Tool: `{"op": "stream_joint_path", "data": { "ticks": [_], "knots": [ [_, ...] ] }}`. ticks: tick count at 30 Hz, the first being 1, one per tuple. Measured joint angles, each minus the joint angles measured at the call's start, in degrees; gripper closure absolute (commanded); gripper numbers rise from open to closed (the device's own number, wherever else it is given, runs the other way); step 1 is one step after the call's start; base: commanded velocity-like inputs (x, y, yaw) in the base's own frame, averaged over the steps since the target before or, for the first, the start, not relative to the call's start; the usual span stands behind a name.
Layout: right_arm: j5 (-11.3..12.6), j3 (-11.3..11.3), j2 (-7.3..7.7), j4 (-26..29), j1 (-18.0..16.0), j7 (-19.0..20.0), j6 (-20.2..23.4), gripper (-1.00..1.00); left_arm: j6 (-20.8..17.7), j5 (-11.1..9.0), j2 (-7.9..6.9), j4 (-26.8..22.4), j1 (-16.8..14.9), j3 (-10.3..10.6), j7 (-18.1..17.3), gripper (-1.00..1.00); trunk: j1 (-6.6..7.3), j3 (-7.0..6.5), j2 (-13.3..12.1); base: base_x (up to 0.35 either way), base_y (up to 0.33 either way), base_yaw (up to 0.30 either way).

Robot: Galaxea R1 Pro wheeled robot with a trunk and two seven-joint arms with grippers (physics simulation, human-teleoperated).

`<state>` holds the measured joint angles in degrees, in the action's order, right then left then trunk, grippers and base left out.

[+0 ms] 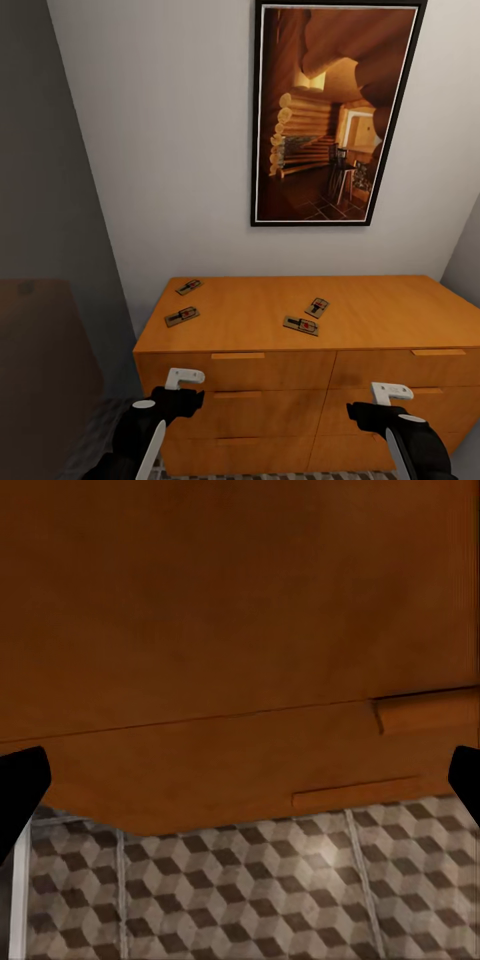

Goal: Take the four mousetraps from the cabinet in the bathroom and place them on the bathroom floor. Make sure all four end up on the same floor surface, and ensure that at least two of them are either under or directly next to the same bathroom sink.

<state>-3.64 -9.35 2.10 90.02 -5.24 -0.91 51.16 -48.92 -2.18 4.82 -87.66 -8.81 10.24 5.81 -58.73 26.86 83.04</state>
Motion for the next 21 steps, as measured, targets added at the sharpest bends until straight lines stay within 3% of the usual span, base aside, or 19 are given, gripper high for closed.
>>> {"op": "stream_joint_path", "data": {
  "ticks": [10,21],
  "knots": [
    [-0.1,0.1,-0.01,-0.2,-0.1,0.0,0.1,-1.0,-1.7,0.0,0.25,0.0,-0.1,0.2,0.0,-1.0,-0.01,0.0,0.0,-0.034,0.0,0.0],
    [0.0,0.1,0.0,-0.2,-0.1,0.0,0.2,-1.0,-1.9,0.0,0.29,0.0,-0.1,0.3,0.0,-1.0,-0.03,0.0,0.0,-0.295,0.0,0.0]
  ]
}}
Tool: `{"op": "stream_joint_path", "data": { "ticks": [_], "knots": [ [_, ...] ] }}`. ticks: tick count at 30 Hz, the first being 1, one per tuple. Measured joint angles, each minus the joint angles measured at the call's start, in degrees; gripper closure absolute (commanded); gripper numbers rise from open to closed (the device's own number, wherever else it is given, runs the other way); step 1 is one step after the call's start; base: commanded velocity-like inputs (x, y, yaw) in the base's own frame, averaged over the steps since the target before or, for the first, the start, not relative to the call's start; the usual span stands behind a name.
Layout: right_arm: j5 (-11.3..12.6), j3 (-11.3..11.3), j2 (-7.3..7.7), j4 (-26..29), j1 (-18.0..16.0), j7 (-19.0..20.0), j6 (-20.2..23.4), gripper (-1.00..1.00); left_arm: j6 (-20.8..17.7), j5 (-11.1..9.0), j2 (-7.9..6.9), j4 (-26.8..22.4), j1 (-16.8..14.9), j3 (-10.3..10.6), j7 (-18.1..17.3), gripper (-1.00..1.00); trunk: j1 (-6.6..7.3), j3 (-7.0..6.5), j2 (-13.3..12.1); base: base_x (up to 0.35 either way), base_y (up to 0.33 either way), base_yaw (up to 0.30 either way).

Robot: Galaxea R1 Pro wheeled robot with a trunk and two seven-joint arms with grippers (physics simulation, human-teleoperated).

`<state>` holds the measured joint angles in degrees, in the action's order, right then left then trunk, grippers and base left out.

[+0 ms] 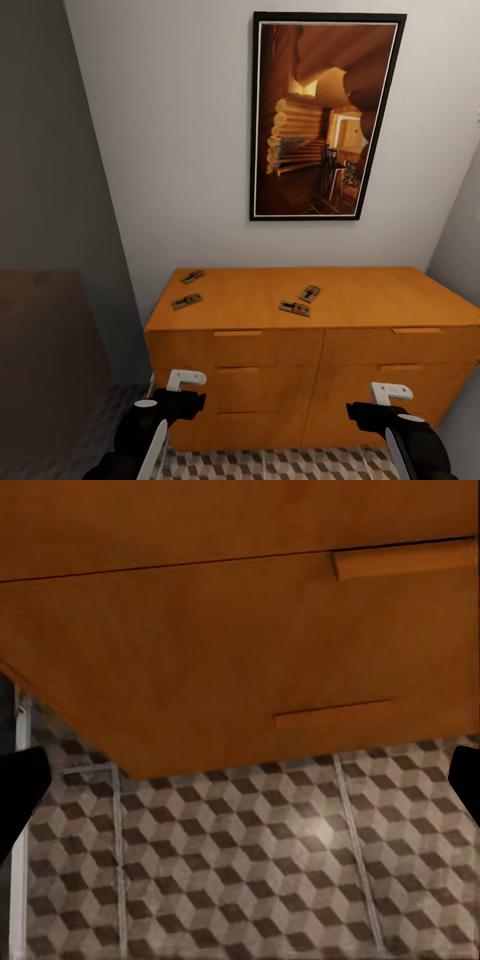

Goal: Take the four mousetraps from the cabinet in the bathroom and place them on the bathroom floor. Make sure all four end up on the same floor surface, and ensure that at least two of them are either under or directly next to the same bathroom sink.

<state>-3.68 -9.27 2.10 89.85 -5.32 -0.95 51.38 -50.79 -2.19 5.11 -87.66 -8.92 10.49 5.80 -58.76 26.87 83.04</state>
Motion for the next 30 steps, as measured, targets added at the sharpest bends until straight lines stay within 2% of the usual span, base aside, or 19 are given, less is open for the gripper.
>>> {"op": "stream_joint_path", "data": {
  "ticks": [8,15,19,20,22,25,27,30],
  "knots": [
    [0.0,-0.1,0.09,0.0,-0.1,0.0,-0.1,-1.0,0.5,0.0,0.0,-0.1,0.0,0.0,0.0,-1.0,0.03,0.0,0.0,-0.096,0.0,0.0],
    [0.0,0.0,0.0,0.0,-4.3,-0.2,-0.1,-1.0,2.3,0.1,-0.01,-0.1,-1.0,0.0,1.6,-1.0,0.03,0.0,0.0,-0.006,0.0,0.0],
    [0.0,0.0,-0.22,-0.1,-7.6,-0.5,-0.2,-1.0,5.4,0.1,-0.09,-0.1,-3.4,0.0,2.4,-1.0,0.03,-0.01,0.0,-0.001,0.0,0.0],
    [0.0,0.1,-0.3,-0.1,-10.1,-1.0,-0.2,-1.0,7.6,0.1,-0.15,-0.1,-5.9,0.0,2.6,-1.0,0.03,-0.02,0.0,0.0,0.0,0.0],
    [0.0,0.1,-0.32,-0.1,-11.6,-1.3,-0.3,-1.0,8.3,0.1,-0.14,-0.1,-7.5,-0.1,2.7,-1.0,0.03,-0.01,0.0,0.0,0.0,0.0],
    [-0.1,0.1,-0.4,0.0,-15.4,-2.5,-0.2,-1.0,9.2,0.1,-0.07,-0.1,-12.2,-0.1,2.6,-1.0,0.03,-0.01,0.0,0.0,0.0,0.0],
    [-0.1,0.1,-0.43,0.0,-16.7,-3.1,-0.1,-1.0,9.4,0.1,0.05,-0.2,-14.3,-0.1,2.6,-1.0,0.03,-0.01,0.0,0.0,0.0,0.0],
    [-0.1,0.1,-0.46,0.0,-18.2,-3.8,-0.1,-1.0,9.5,0.0,1.02,-0.2,-16.7,-0.1,2.4,-1.0,0.03,0.0,0.0,0.0,0.0,0.0]
  ]
}}
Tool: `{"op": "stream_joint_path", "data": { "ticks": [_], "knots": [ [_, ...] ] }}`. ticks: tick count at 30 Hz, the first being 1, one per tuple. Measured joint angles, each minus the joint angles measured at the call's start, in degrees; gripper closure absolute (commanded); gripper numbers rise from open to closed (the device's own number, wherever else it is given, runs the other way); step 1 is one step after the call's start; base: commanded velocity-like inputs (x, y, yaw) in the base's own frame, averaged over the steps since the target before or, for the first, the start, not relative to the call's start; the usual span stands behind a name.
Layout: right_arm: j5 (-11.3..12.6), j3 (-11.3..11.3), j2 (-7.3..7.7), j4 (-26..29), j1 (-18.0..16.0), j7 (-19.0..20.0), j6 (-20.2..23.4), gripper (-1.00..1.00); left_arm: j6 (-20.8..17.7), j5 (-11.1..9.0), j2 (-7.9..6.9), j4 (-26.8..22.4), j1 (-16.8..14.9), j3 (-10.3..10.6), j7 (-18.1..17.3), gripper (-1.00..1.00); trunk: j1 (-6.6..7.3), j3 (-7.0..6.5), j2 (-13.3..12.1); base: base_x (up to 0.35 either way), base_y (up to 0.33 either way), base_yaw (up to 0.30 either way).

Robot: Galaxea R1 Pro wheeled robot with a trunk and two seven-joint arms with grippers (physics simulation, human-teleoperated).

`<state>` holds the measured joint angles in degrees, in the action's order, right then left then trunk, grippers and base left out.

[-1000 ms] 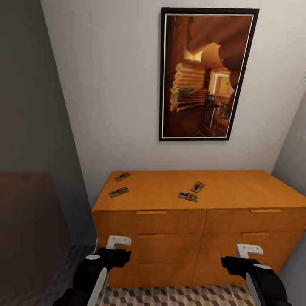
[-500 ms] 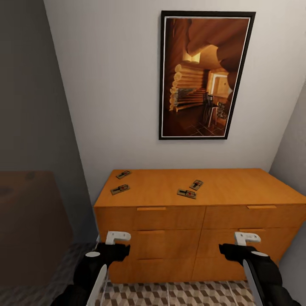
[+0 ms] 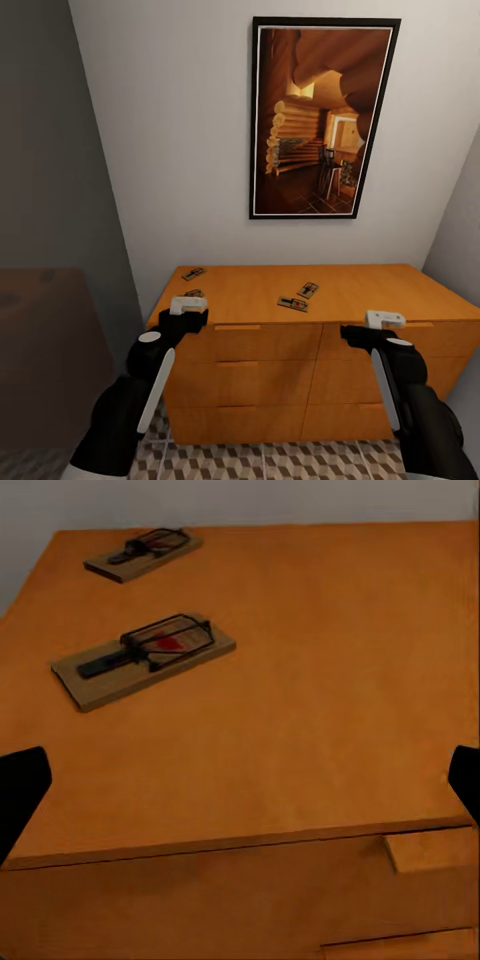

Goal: Take the four mousetraps from the cabinet in the bathroom and place them on the bathroom floor. Make sure all four end up on the same floor surface, and ensure that at least two of them are either under or directly next to the same bathroom sink.

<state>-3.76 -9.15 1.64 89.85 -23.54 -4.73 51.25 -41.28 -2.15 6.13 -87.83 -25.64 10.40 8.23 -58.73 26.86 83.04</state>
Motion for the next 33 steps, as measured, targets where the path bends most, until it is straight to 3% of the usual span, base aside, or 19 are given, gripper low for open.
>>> {"op": "stream_joint_path", "data": {
  "ticks": [5,9,13,20,22,25,30,33],
  "knots": [
    [0.0,0.0,0.07,0.0,-3.9,-0.5,0.1,-1.0,0.0,0.0,2.11,0.0,-3.2,0.1,0.0,-1.0,0.0,0.0,0.0,0.0,0.0,0.0],
    [0.0,0.2,-0.05,0.0,-7.5,-1.3,0.1,-1.0,-0.3,0.0,2.34,0.1,-6.9,0.2,0.0,-1.0,0.0,0.0,0.0,0.0,0.0,0.0],
    [0.3,1.6,-0.24,-0.5,-11.7,-4.9,0.1,-1.0,-0.7,-0.3,2.13,0.5,-9.1,0.1,-0.2,-1.0,0.0,0.0,0.0,0.0,0.0,0.0],
    [0.7,5.3,-3.3,-8.5,-19.9,-9.5,-0.1,-1.0,-1.6,0.0,1.28,0.9,-9.7,-0.1,-1.8,-1.0,0.0,0.0,0.0,0.0,0.0,0.0],
    [0.6,5.9,-5.25,-16.4,-25.8,-10.2,0.0,-1.0,-2.4,0.3,1.24,0.9,-9.8,0.1,-0.6,-1.0,0.0,0.0,0.0,0.0,0.0,0.0],
    [0.7,6.0,-5.85,-20.3,-29.0,-10.2,0.3,-1.0,-2.6,0.4,1.28,0.8,-9.8,0.2,2.0,-1.0,0.0,0.0,0.0,0.0,0.0,0.0],
    [0.7,6.1,-6.37,-24.0,-32.1,-10.3,2.7,-1.0,-2.6,0.3,1.48,0.9,-9.8,0.3,6.9,-1.0,0.0,0.0,0.0,0.0,0.0,0.0],
    [0.8,6.2,-7.52,-25.2,-33.5,-10.4,6.2,-1.0,-2.6,0.0,1.61,1.0,-9.8,1.0,10.1,-1.0,0.0,0.0,0.0,0.007,0.0,0.0]
  ]
}}
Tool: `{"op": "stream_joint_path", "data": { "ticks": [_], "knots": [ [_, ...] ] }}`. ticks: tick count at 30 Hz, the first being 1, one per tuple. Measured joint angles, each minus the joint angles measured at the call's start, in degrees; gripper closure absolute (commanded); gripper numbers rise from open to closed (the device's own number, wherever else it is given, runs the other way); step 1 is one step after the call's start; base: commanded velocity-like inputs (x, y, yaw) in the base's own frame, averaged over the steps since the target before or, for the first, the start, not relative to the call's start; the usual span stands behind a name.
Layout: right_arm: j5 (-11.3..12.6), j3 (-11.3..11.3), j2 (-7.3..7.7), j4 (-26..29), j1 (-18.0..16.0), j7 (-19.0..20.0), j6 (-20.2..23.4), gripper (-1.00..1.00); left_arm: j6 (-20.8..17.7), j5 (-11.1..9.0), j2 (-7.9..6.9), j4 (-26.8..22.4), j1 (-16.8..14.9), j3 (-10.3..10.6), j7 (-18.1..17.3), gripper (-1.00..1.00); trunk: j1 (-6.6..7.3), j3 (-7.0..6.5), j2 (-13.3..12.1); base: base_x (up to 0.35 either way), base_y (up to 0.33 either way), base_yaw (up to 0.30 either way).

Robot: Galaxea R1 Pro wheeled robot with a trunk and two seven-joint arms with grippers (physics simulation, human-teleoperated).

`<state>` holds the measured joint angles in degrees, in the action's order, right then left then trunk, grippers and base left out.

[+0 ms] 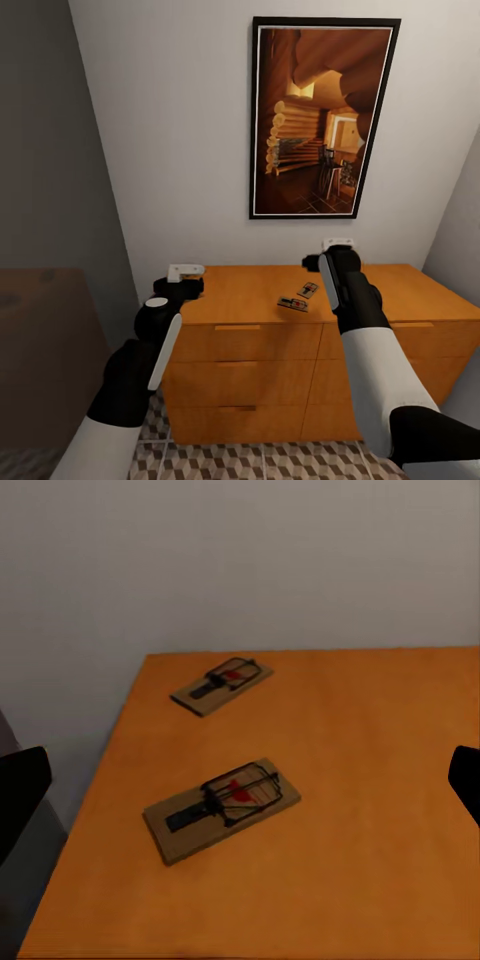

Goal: Take the four mousetraps from the cabinet in the bathroom and place them on the bathroom floor. Make sure all four end up on the same floor surface, and ensure that at least two of them are either under or directly next to the same bathroom sink.

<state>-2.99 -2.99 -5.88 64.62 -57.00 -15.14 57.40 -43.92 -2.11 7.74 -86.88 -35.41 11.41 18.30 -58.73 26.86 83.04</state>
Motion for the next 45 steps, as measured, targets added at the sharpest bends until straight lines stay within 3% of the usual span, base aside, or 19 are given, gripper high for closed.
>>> {"op": "stream_joint_path", "data": {
  "ticks": [6,10,16,37,45],
  "knots": [
    [-0.5,0.0,-3.27,-0.3,-0.8,-0.1,2.3,-1.0,-0.2,-0.5,-0.14,0.3,0.0,3.1,1.7,-1.0,0.03,0.0,0.0,0.192,0.0,0.0],
    [-0.6,0.1,-4.06,-0.3,-0.9,-0.2,2.3,-1.0,-0.3,-0.6,-0.26,0.5,0.0,3.8,0.7,-1.0,0.03,0.0,0.0,0.293,0.0,0.0],
    [-0.7,0.2,-4.06,-0.3,-0.9,-0.2,2.3,-1.0,-1.0,-0.5,-0.34,0.5,0.0,4.1,-1.3,-1.0,0.01,0.0,0.0,0.191,0.0,0.0],
    [0.0,-0.6,-4.06,-0.9,-1.0,0.0,2.3,-1.0,-2.6,-1.0,-0.43,0.9,0.0,4.0,-2.3,-1.0,0.0,0.0,0.0,0.014,0.0,0.0],
    [0.0,-0.9,-4.06,-0.6,-1.0,0.0,2.3,-1.0,-5.5,-1.7,-0.58,2.7,0.0,3.3,-7.0,-1.0,0.0,0.0,0.0,0.0,0.0,0.0]
  ]
}}
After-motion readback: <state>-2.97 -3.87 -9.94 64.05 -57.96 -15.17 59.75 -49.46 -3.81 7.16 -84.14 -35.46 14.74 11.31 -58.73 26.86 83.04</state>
